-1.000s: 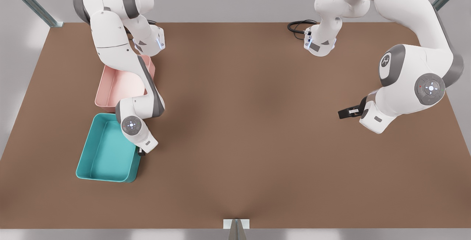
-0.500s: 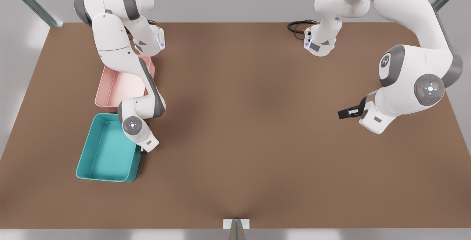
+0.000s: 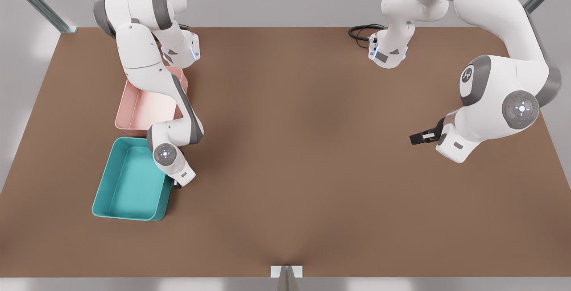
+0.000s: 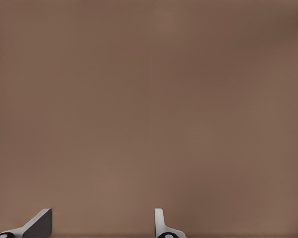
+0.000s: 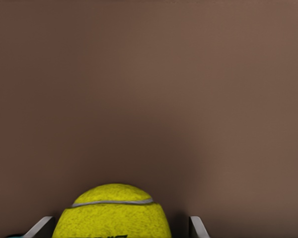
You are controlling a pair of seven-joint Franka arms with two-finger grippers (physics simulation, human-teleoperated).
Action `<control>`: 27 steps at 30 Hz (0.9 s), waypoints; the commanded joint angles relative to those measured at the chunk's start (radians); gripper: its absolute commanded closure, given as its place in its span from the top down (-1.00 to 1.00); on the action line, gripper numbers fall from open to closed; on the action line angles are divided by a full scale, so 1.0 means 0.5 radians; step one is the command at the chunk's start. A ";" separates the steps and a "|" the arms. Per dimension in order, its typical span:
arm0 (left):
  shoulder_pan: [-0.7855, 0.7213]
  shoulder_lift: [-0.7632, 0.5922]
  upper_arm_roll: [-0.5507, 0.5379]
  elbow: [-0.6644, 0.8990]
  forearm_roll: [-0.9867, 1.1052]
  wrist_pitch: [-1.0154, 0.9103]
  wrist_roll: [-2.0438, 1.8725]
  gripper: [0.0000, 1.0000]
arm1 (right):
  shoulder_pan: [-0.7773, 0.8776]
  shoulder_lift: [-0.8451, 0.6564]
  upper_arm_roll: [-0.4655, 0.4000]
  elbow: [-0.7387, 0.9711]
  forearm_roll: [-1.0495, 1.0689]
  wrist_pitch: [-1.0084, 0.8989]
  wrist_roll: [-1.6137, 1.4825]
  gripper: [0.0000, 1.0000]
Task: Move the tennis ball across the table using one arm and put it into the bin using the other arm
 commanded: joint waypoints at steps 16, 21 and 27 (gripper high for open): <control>0.000 0.007 0.000 0.001 0.002 -0.001 -0.006 1.00 | 0.064 -0.116 0.024 0.055 0.324 -0.190 0.041 0.28; 0.003 0.007 0.000 0.001 0.002 -0.001 -0.006 1.00 | -0.067 -0.309 0.027 0.162 0.333 -0.540 0.014 0.29; 0.000 0.010 0.000 -0.002 0.002 -0.004 -0.006 1.00 | -0.221 -0.325 -0.099 0.199 0.321 -0.656 -0.035 0.31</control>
